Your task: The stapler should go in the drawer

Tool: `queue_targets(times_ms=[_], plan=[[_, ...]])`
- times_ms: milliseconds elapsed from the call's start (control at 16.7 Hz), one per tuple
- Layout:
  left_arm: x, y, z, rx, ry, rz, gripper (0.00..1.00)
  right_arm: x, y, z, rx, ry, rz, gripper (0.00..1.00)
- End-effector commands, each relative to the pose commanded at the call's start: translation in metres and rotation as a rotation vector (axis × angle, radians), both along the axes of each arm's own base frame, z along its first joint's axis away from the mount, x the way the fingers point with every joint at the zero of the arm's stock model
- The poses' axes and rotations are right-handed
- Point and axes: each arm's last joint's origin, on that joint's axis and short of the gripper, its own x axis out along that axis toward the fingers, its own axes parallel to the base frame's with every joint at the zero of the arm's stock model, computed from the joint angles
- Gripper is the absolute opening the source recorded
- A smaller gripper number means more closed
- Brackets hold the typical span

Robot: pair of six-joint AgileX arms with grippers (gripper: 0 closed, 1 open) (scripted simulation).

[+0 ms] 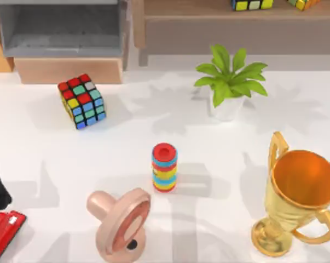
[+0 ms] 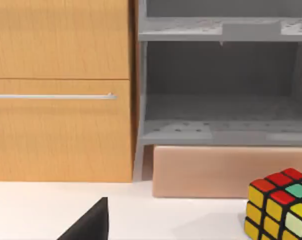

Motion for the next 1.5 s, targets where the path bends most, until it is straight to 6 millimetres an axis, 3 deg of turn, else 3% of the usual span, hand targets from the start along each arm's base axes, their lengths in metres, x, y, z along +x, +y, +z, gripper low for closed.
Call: queue_targets(times_ms=[360,720,960,1140,1320,1500], plan=[[0.004,0.0,0.011,0.064,0.01,-0.022,1.0,0.0,0.0,0.0,0.0,0.0,0.0,1.0],[0.038,0.007,0.053,0.329,0.023,-0.061,1.0,0.0,0.0,0.0,0.0,0.0,0.0,1.0],[0.091,0.023,0.08,0.582,0.013,-0.071,1.0,0.0,0.0,0.0,0.0,0.0,0.0,1.0],[0.143,0.044,0.085,0.79,0.0,-0.07,1.0,0.0,0.0,0.0,0.0,0.0,0.0,1.0],[0.198,0.073,0.073,1.001,-0.013,-0.06,1.0,0.0,0.0,0.0,0.0,0.0,0.0,1.0],[0.244,0.105,0.042,1.199,-0.022,-0.046,1.0,0.0,0.0,0.0,0.0,0.0,0.0,1.0]])
